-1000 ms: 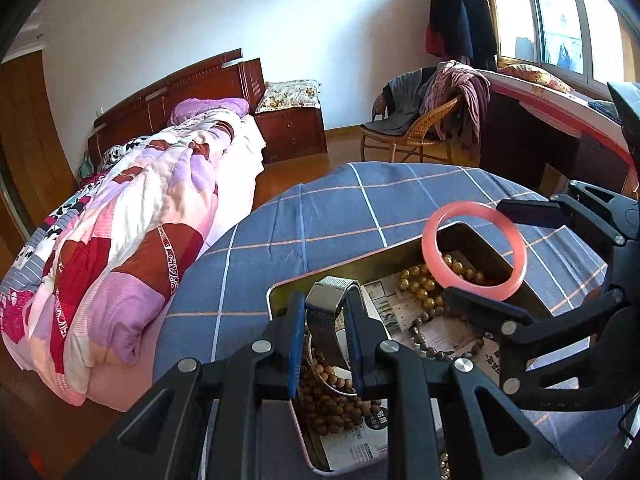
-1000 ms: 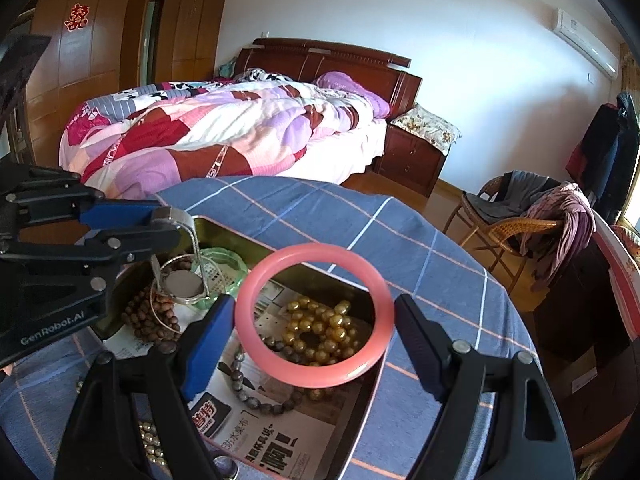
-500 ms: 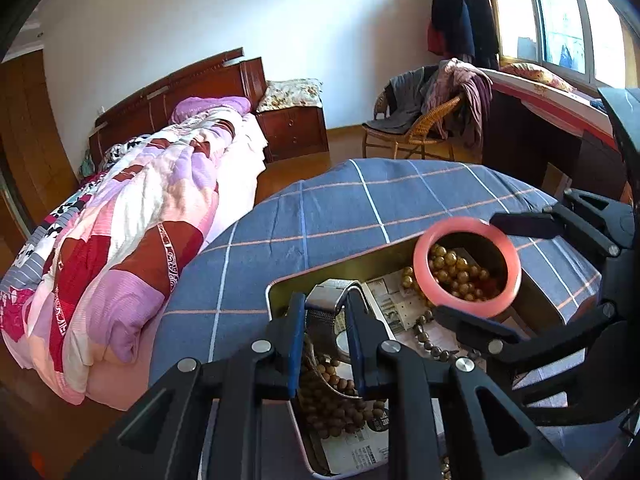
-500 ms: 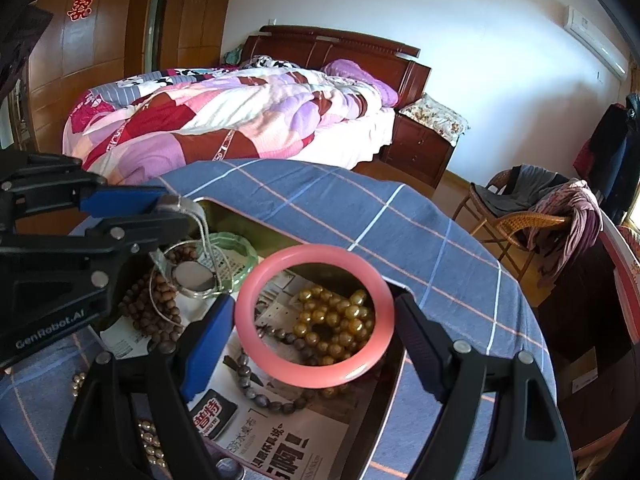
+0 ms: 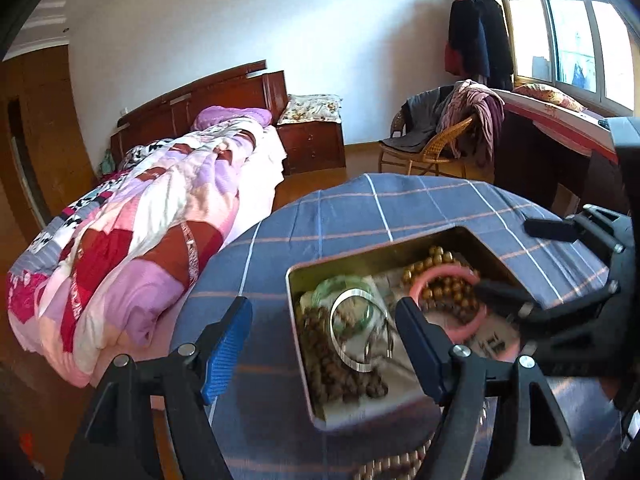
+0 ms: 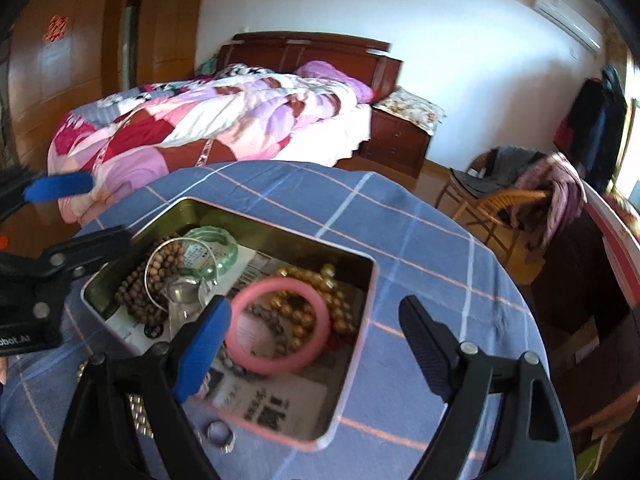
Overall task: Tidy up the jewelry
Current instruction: 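Open both grippers to drop the buckle and bangle into the tin, then withdraw both grippers toward the pearl necklace and silver ring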
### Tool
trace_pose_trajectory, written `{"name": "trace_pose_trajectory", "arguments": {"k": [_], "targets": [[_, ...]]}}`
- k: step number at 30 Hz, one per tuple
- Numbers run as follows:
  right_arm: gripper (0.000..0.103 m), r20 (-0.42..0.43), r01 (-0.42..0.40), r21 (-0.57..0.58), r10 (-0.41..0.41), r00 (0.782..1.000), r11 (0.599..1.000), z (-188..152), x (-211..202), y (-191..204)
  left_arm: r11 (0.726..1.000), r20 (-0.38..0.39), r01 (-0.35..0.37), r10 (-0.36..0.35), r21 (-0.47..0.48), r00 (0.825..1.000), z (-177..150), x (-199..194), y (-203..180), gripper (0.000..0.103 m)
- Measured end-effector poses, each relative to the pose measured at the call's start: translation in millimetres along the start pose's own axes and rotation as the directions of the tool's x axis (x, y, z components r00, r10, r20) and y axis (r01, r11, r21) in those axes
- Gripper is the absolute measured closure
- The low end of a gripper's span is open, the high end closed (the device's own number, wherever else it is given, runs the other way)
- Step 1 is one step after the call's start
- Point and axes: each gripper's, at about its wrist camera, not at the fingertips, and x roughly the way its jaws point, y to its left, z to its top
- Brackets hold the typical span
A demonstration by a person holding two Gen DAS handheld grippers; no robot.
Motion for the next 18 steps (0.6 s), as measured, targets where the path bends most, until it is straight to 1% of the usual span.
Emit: {"name": "trace_pose_trajectory", "arguments": {"k": [5, 8, 10, 12, 13, 16, 17, 18], "targets": [[0.015, -0.014, 0.033, 0.06, -0.033, 0.999, 0.998, -24.8, -23.4, -11.1, 0.999, 0.009, -0.037, 0.037, -0.004, 0.999, -31.8, -27.9, -4.3, 0.029], [0.016, -0.033, 0.044, 0.106, -0.04, 0.999, 0.993, -44.0, -34.6, -15.9, 0.999, -0.014, -0.029, 0.028, -0.027, 1.0, -51.8, -35.3, -6.3, 0.029], [0.016, -0.054, 0.043, 0.118, -0.037, 0.998, 0.992, -53.0, -37.4, -13.8, 0.999, -0.045, 0.0, -0.001, -0.041, 0.999, -63.9, -33.9, -8.3, 0.029], [0.022, -0.067, 0.016, 0.118, -0.008, 0.998, 0.993, -60.5, -39.3, -8.2, 0.999, -0.07, 0.005, -0.008, -0.034, 0.998, -68.9, -29.9, -13.9, 0.029], [0.024, -0.076, 0.008, 0.109, 0.001, 0.997, 0.994, -62.6, -39.1, -5.0, 0.999, -0.08, 0.019, -0.021, -0.028, 0.997, -70.4, -27.0, -16.8, 0.029], [0.033, -0.09, -0.005, 0.088, 0.013, 0.996, 0.996, -64.6, -36.7, 2.4, 0.999, -0.101, 0.048, -0.046, 0.012, 0.994, -72.3, -21.8, -26.5, 0.029], [0.033, -0.093, -0.007, 0.089, 0.015, 0.996, 0.996, -64.6, -35.5, 2.9, 0.998, -0.107, 0.055, -0.052, 0.025, 0.993, -72.3, -20.2, -29.4, 0.031], [0.033, -0.096, -0.008, 0.091, 0.017, 0.995, 0.996, -64.3, -33.4, 3.0, 0.997, -0.115, 0.061, -0.056, 0.037, 0.992, -72.9, -18.0, -32.0, 0.036]]}}
